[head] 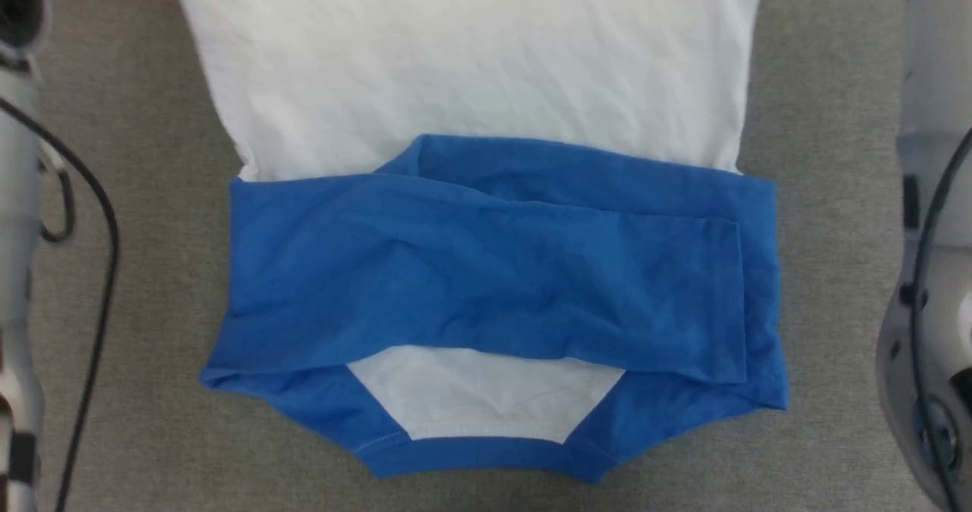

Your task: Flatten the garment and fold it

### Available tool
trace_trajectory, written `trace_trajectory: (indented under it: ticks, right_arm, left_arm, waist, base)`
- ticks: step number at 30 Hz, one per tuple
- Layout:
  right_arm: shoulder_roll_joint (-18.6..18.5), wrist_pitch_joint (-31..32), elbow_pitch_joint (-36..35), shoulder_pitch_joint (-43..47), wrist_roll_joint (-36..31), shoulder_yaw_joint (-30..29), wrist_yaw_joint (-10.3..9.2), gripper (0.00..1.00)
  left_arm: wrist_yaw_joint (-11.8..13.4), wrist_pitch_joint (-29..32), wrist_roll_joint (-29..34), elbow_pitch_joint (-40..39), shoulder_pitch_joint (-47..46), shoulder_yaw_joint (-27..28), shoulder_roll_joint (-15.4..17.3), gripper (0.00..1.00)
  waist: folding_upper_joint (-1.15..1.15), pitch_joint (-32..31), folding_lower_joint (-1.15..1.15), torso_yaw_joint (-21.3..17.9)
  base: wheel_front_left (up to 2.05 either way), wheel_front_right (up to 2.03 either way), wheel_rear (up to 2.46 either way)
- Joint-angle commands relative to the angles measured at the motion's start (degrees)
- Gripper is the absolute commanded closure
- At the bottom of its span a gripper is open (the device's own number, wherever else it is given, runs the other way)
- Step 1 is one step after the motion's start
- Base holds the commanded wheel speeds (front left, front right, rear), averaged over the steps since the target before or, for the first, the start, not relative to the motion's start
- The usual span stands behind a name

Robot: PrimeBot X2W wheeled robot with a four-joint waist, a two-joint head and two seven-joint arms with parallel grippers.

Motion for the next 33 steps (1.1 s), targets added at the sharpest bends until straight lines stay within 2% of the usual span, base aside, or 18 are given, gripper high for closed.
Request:
trace_trajectory:
  ticks: [1, 5, 7, 16, 22, 27, 33]
  right_arm:
    - [-0.13, -0.75, 0.2, 3.15, 0.83, 0.39, -0.1, 1.0]
    - [-0.36, -2.06, -1.54, 11.83, 5.12, 1.4, -0.1, 1.0]
    - [-0.42, -2.35, -3.38, 16.8, 7.83, 1.67, -0.1, 1.0]
    - [-0.93, -1.37, -15.05, 42.26, 16.97, 1.37, -0.1, 1.0]
    - [-0.34, -0.61, -19.92, 56.22, 21.02, -0.03, -0.1, 1.0]
    - [-0.17, -1.16, -21.52, 64.07, 23.05, -0.31, -0.1, 1.0]
    - [-0.14, -1.69, -20.53, 70.15, 23.69, 0.77, -0.1, 1.0]
  left_arm:
    - [-0.41, -0.98, -0.08, -0.91, 3.5, -0.52, 0.55, 1.0]
    - [-0.79, -3.22, -0.76, -5.01, 12.72, -1.41, 1.2, 1.0]
    - [-0.21, -3.72, -1.27, -7.52, 17.8, -1.34, 1.66, 1.0]
    - [5.92, -5.11, -5.42, -19.75, 42.74, -0.31, 0.71, 1.0]
    - [10.58, -4.53, -6.95, -25.02, 58.05, -0.9, 0.15, 1.0]
    - [12.44, -3.97, -7.91, -25.35, 65.44, -2.2, -0.85, 1.0]
    - [13.45, -3.4, -8.63, -21.13, 68.56, -3.26, -1.99, 1.0]
  waist:
    - [0.0, -5.87, 0.0, 0.28]
    - [0.0, -11.68, 0.0, 0.35]
    - [0.0, -14.35, 0.0, 0.26]
    - [0.0, -24.85, 0.0, 0.24]
    - [0.0, -28.67, 0.0, -0.41]
    - [0.0, -29.66, 0.0, -0.47]
    - [0.0, -30.29, 0.0, -0.37]
  base:
    - [0.0, 0.0, 0.0]
    - [0.0, 0.0, 0.0]
    - [0.0, 0.0, 0.0]
    - [0.0, 0.0, 0.0]
    - [0.0, 0.0, 0.0]
    - [0.0, 0.0, 0.0]
    - [0.0, 0.0, 0.0]
